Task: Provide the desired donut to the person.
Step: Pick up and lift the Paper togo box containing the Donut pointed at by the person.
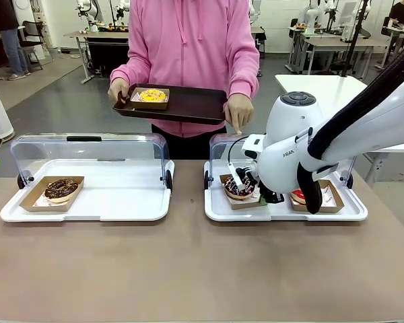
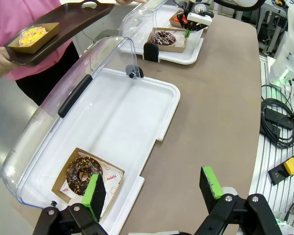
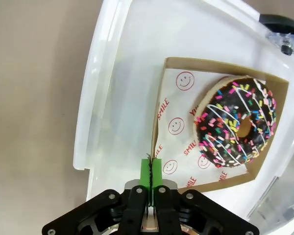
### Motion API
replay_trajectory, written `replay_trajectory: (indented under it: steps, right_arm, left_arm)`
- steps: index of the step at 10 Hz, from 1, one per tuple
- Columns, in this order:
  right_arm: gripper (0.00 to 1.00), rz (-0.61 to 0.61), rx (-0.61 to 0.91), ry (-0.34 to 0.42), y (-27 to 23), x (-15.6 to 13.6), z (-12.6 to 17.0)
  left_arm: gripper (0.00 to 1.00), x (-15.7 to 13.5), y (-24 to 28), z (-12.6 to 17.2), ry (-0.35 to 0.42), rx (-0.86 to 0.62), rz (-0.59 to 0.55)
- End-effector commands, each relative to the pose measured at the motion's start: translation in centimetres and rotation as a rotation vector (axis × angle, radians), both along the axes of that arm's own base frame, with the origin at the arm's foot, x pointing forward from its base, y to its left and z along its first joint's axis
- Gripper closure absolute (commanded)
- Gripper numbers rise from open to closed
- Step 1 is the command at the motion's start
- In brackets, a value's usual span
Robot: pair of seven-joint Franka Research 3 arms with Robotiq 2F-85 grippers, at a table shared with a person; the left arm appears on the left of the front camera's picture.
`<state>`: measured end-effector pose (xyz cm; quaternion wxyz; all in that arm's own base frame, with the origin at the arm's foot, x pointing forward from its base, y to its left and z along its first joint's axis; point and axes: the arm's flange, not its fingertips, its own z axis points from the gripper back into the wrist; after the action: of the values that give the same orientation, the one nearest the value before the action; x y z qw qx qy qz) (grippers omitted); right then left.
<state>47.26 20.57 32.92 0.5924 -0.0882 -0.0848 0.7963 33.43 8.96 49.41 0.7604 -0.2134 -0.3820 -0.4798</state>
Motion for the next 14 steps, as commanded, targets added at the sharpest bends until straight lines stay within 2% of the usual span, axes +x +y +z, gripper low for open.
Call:
replay_trajectory:
  steps: [1, 5, 6, 10, 12, 14]
  right_arm:
    - [1.00, 0.028, -0.007, 0.050, -0.4, 0.9, 0.2]
    - [1.00, 0.028, 0.009, 0.065, -0.7, 0.5, 1.0]
    - [1.00, 0.023, 0.021, 0.048, -1.3, -0.4, 1.9]
    - [1.00, 0.025, 0.023, -0.056, -3.7, -6.0, 6.4]
    - [1.00, 0.024, 0.037, -0.127, -4.6, -9.0, 7.5]
    - [1.00, 0.055, 0.079, -0.170, -5.9, -13.4, 9.2]
  left_arm:
    - [0.00, 0.0, 0.1, -0.1, -0.006, -0.014, -0.003]
    - [0.00, 0.0, 0.1, -0.1, -0.006, -0.014, -0.003]
    - [0.00, 0.0, 0.1, -0.1, -0.006, -0.014, -0.003]
    - [0.00, 0.0, 0.1, -0.1, -0.006, -0.014, -0.003]
    - [0.00, 0.0, 0.1, -0.1, -0.006, -0.014, -0.003]
    - [0.00, 0.0, 0.1, -0.1, -0.006, -0.014, -0.003]
